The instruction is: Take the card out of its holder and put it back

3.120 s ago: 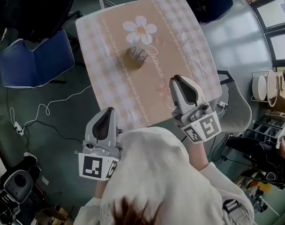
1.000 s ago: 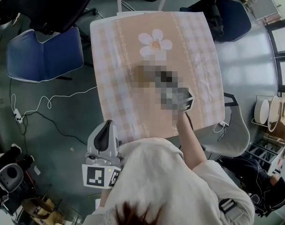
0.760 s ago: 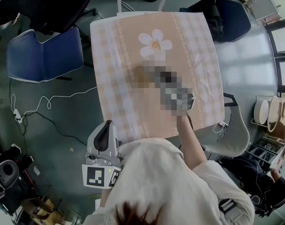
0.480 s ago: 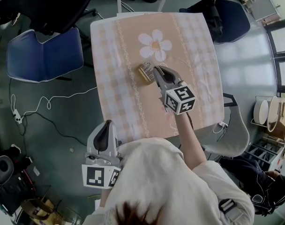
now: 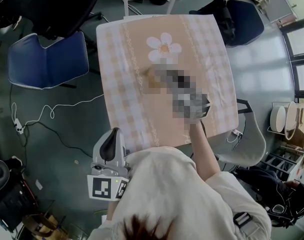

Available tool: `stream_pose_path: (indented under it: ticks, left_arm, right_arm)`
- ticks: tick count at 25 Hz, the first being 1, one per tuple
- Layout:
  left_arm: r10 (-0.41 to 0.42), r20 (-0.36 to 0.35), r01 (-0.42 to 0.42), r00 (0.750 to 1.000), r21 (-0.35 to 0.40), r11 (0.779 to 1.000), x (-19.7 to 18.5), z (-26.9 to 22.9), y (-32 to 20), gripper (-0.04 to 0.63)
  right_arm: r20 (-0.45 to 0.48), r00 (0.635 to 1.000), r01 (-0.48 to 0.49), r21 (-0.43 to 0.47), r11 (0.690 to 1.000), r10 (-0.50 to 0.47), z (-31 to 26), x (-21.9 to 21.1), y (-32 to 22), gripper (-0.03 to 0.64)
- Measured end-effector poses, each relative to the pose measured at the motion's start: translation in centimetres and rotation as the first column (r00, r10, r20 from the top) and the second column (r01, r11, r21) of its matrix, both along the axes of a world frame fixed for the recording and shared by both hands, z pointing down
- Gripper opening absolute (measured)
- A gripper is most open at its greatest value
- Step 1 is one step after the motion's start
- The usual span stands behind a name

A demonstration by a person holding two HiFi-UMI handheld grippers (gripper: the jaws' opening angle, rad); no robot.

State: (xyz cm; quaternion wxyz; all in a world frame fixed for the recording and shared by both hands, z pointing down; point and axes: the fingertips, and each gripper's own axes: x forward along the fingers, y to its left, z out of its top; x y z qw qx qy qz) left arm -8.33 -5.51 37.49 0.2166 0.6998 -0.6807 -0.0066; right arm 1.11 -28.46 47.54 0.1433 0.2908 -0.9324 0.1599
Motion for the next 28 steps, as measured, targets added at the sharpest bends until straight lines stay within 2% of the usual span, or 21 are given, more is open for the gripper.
stream_pose_path:
  ticks: [15,20,23,28]
  left_arm:
    - [-0.001,-0.001,0.001,1.0,0.051,0.999,-0.3,-1.4,1.1,0.0]
    - [-0.002,-0.026,0.004,1.0,0.071,0.997,0.0,-1.7,2.4,0.0]
    - [0.011,-0.044,-0.009,0.999,0.055,0.998,-0.7,-1.5,2.1,0.0]
    - [0.034,-0.024,-0.031,0.999,0.103,0.994,-1.4,-2.4,2.1,0.0]
  right_arm:
    - [0.032,0.998,-0.055,0.046,0.997,0.053,-3.1,1.1,0.0,0.017]
    - [0.077,0.994,-0.089,0.07,0.994,0.084,-5.4,2.7,1.6,0.017]
    - [0.103,0.989,-0.114,0.083,0.99,0.105,-7.0,2.9,1.7,0.017]
    - [0.157,0.975,-0.177,0.114,0.978,0.158,-10.2,4.6,3.1,0.017]
